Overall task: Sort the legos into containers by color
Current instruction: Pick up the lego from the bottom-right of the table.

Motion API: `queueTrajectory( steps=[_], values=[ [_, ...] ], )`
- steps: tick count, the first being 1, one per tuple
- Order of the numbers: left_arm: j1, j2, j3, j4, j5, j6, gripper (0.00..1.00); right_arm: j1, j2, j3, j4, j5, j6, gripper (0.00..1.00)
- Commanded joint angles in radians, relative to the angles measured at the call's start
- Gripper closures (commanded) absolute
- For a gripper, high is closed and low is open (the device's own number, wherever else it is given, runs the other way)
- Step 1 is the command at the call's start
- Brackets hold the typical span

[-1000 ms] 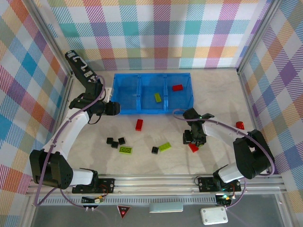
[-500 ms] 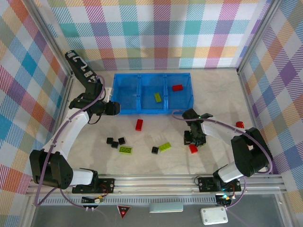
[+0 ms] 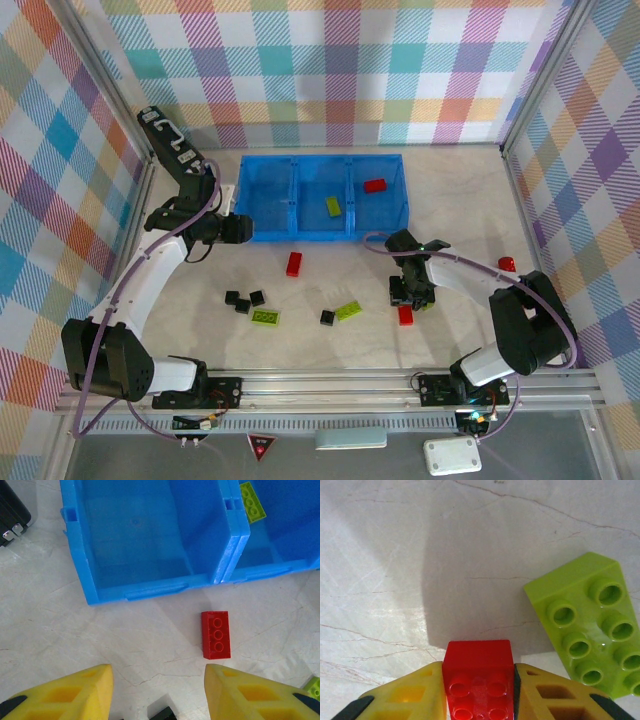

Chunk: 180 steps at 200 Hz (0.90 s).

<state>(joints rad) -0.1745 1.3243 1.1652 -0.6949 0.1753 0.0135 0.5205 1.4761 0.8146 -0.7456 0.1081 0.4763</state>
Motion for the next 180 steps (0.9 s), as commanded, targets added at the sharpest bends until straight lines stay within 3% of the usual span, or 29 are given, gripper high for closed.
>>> queueTrajectory(
  steps=[1,113,180],
  values=[
    [0.017,-0.025,-0.019,0.026,0.009,0.008,0.49,0.009,-0.029,0.011,-0.03,-0.001,0.011,0.65],
    [0.018,-0.042,-0.025,0.021,-0.01,0.013,0.49,0.006,0.013,0.192,-0.103,0.031,-0.037,0.64],
    [0.017,-0.046,-0.029,0.023,-0.002,0.012,0.49,-0.035,0.182,0.515,-0.16,0.043,-0.128,0.64]
  ],
)
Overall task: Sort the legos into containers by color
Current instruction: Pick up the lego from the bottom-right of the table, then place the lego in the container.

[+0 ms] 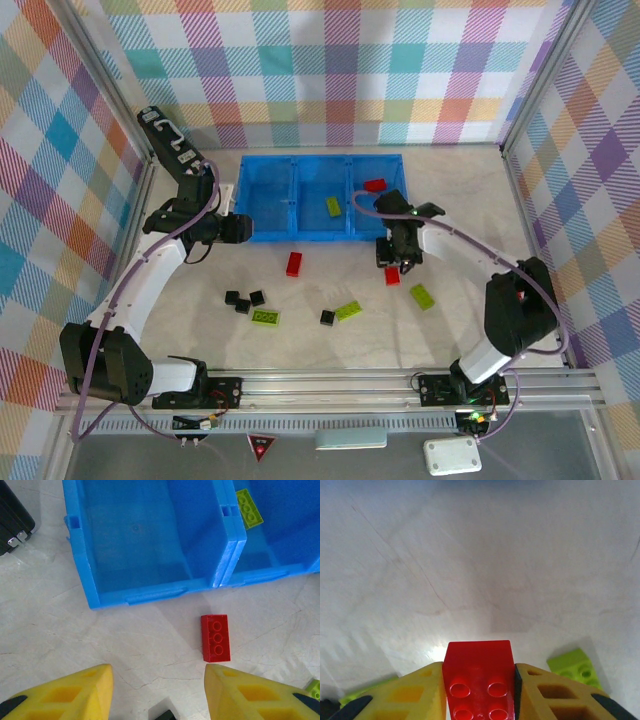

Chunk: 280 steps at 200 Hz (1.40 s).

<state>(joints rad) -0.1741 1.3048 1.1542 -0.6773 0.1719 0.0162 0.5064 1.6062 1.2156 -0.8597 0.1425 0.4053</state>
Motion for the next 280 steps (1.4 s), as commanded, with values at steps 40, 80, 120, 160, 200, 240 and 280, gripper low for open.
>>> queueTrajectory(
  steps=[40,80,120,160,200,240,280],
  values=[
    [0.017,-0.022,-0.019,0.005,-0.001,0.009,0.49,-0.066,0.195,0.356,-0.09,-0.022,-0.12,0.63],
    [0.016,-0.014,-0.022,0.01,-0.003,0.008,0.49,-0.123,0.344,0.57,-0.101,-0.077,-0.164,0.64],
    [0.015,-0.001,-0.03,0.015,-0.028,0.009,0.49,-0.152,0.469,0.7,-0.018,-0.091,-0.186,0.64],
    [0.016,0.011,-0.04,0.023,-0.04,0.009,0.49,-0.161,0.564,0.75,0.119,-0.088,-0.199,0.64],
    [0.016,0.033,-0.044,0.026,-0.05,0.01,0.49,-0.163,0.652,0.802,0.214,-0.097,-0.208,0.64],
    [0.016,0.051,-0.044,0.028,-0.058,0.013,0.49,-0.163,0.727,0.852,0.252,-0.111,-0.198,0.64],
    [0.016,0.064,-0.05,0.032,-0.055,0.013,0.49,-0.165,0.787,0.894,0.27,-0.132,-0.176,0.64]
  ],
)
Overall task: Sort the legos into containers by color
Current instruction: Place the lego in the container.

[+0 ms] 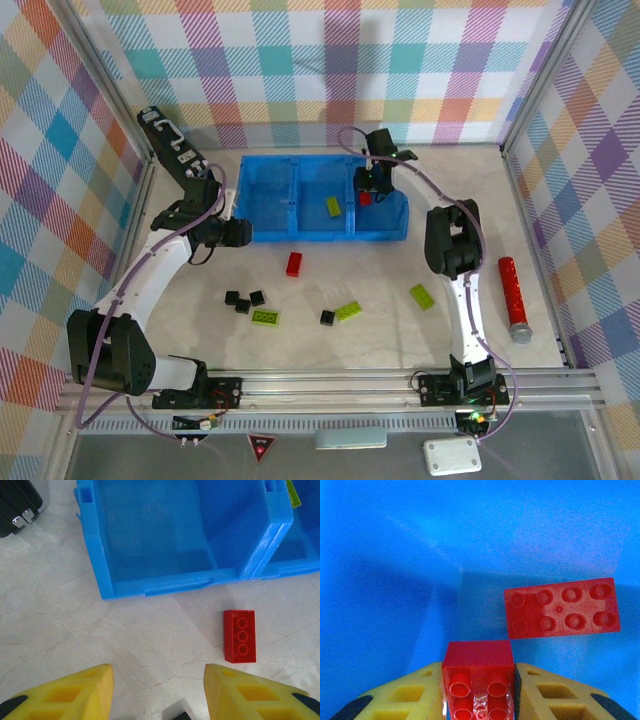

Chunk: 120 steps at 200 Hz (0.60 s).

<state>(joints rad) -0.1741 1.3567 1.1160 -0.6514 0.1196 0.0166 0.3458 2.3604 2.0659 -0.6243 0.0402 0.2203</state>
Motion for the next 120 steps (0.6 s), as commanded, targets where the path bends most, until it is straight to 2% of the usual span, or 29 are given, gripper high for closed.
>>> queueTrajectory(
  steps=[1,73,120],
  values=[
    [0.016,0.012,-0.012,0.006,-0.003,0.013,0.49,-0.005,0.033,0.044,0.037,-0.03,0.01,0.64],
    [0.016,0.027,-0.012,0.006,-0.019,0.016,0.49,-0.014,0.063,0.033,0.111,-0.05,0.064,0.64],
    [0.016,0.041,-0.008,0.004,-0.019,0.016,0.5,-0.033,0.045,-0.031,0.197,-0.126,0.099,0.63]
  ],
)
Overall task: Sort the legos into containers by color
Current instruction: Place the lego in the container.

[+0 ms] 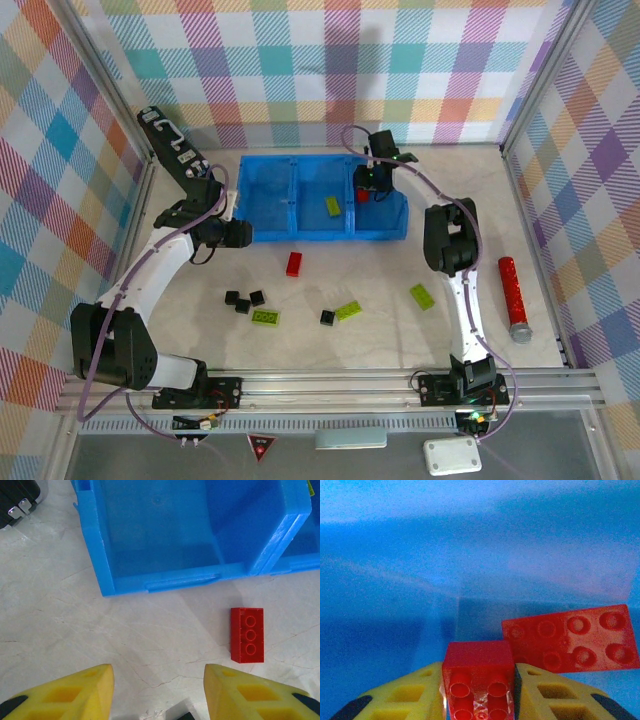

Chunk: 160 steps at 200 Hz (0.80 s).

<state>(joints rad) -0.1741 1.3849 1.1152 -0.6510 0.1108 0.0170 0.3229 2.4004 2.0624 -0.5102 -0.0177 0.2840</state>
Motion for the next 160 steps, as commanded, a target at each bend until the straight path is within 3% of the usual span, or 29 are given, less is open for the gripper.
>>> queueTrajectory(
  steps=[1,81,160],
  values=[
    [0.016,0.012,-0.008,0.004,-0.01,0.015,0.49,-0.01,0.006,-0.028,0.085,-0.07,0.036,0.63],
    [0.016,0.033,-0.003,-0.001,-0.011,0.017,0.5,-0.022,-0.004,-0.052,0.129,-0.137,0.055,0.5],
    [0.015,0.029,-0.007,-0.003,-0.012,0.014,0.49,-0.019,-0.097,-0.088,0.047,-0.114,0.037,0.5]
  ],
)
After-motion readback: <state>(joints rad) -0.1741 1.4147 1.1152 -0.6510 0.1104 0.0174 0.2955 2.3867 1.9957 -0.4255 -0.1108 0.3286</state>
